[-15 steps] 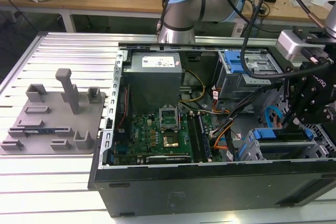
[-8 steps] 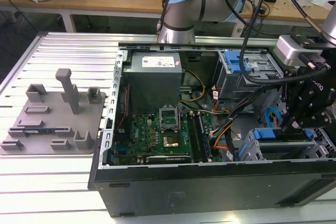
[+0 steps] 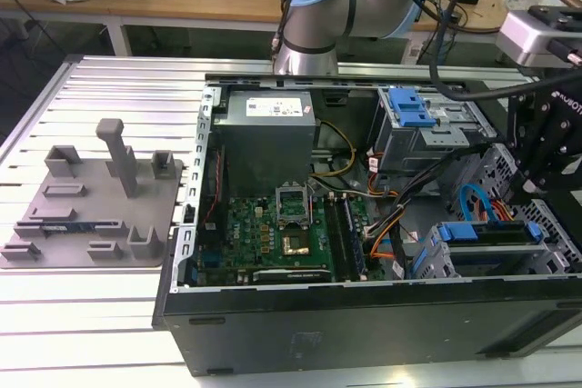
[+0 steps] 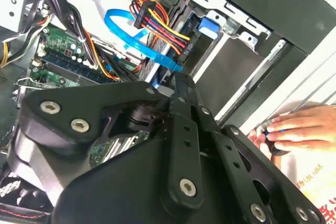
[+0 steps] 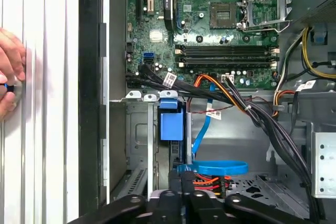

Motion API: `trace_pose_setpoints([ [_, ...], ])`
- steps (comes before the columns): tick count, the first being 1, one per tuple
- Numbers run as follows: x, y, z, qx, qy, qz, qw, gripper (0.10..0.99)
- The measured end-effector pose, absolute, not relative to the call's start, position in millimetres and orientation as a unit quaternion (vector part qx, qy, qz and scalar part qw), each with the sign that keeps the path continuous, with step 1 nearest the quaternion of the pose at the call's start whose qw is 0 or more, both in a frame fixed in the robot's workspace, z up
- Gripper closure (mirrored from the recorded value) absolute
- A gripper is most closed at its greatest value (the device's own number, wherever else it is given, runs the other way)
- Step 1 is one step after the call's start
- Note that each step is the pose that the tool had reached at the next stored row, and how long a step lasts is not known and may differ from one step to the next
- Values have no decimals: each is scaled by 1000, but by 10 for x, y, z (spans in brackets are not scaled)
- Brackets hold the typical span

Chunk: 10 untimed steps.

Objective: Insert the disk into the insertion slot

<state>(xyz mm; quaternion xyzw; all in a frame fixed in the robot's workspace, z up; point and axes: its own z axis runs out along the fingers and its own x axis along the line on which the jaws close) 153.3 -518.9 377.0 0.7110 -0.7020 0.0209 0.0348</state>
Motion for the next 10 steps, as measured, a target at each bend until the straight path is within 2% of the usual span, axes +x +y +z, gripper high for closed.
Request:
trace_pose_setpoints([
  [1,1533,-5182,3771,711,-702,22,36,980],
  [10,1533,-5185,3770,711,-702,22,36,980],
])
